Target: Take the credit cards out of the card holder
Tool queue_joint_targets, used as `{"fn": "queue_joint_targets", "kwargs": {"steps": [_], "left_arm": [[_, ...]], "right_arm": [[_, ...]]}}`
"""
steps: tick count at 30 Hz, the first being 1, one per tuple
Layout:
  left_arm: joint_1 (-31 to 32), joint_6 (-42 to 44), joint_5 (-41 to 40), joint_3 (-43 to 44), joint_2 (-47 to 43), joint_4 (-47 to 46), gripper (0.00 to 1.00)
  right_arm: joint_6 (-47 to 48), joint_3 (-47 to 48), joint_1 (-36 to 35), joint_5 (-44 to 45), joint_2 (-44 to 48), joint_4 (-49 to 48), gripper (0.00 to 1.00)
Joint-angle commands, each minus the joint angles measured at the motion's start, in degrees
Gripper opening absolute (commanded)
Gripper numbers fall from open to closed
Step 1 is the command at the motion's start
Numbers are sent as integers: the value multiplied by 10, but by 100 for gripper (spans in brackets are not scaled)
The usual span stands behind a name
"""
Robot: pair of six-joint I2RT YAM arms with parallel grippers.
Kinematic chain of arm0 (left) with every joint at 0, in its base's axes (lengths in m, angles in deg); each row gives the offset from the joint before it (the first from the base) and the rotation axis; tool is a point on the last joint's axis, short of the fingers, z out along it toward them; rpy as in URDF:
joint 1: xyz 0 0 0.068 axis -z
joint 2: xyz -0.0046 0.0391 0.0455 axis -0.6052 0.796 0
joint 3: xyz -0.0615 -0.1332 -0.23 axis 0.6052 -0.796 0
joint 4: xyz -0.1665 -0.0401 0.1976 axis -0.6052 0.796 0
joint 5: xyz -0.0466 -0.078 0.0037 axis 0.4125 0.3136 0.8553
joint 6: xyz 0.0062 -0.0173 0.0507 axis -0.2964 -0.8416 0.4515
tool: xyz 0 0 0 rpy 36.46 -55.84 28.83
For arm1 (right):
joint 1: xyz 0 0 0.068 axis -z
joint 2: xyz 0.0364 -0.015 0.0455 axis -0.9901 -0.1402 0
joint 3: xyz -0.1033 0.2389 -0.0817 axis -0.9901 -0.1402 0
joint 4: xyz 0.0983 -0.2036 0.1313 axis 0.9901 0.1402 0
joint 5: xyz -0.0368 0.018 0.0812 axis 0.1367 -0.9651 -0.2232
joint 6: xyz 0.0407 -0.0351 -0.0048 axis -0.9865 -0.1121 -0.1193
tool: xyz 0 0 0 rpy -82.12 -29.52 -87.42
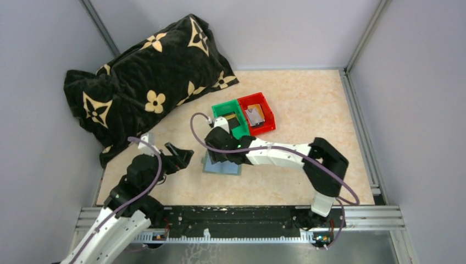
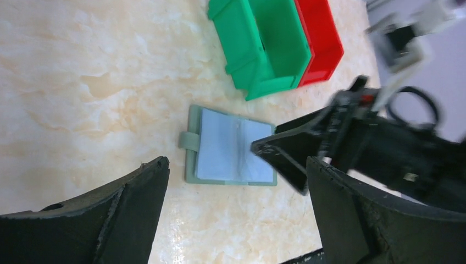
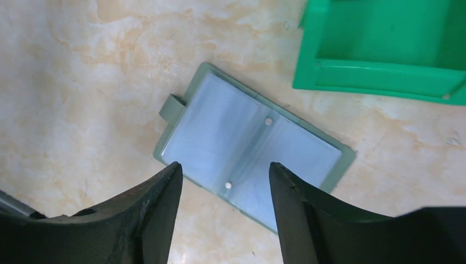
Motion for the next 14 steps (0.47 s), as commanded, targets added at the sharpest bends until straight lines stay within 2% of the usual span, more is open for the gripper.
{"fn": "queue_joint_targets", "kwargs": {"steps": [1,6,14], "left_arm": [[2,4,73,-8,83,-55,100],[2,-17,100,6,158,-72,100],[2,-15,89,-9,125,-96,100]], "right_arm": [[-9,-65,11,46,115,-36,57],[-25,-159,45,58,208,-57,52],[-15,-234,96,73,318,-37,51]]}}
